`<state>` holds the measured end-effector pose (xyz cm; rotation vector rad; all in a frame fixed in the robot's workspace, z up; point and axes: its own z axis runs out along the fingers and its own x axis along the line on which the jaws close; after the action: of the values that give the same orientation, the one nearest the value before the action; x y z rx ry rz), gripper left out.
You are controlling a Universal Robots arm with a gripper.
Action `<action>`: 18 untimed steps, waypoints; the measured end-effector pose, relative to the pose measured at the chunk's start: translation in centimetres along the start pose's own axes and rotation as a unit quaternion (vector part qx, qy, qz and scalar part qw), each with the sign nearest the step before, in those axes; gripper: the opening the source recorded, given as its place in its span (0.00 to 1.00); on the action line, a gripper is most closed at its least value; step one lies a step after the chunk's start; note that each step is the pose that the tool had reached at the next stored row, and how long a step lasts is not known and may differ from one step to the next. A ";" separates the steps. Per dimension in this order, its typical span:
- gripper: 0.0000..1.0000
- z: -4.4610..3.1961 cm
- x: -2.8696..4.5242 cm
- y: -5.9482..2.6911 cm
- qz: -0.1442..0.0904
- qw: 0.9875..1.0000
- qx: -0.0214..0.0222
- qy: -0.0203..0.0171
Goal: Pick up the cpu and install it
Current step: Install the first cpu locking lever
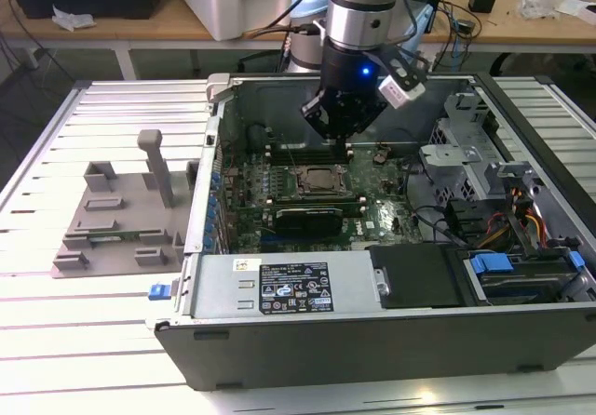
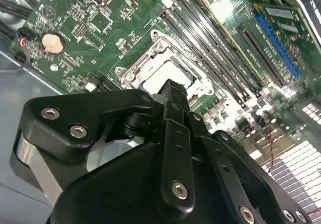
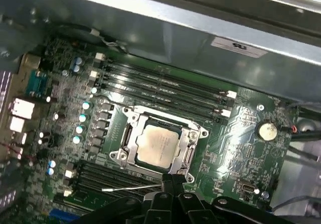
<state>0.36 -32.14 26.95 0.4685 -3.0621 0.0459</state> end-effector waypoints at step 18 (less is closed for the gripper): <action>0.11 0.00 -0.02 0.00 -0.133 0.991 0.007 -0.003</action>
<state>0.37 -32.14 26.95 0.8723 -2.9766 0.0552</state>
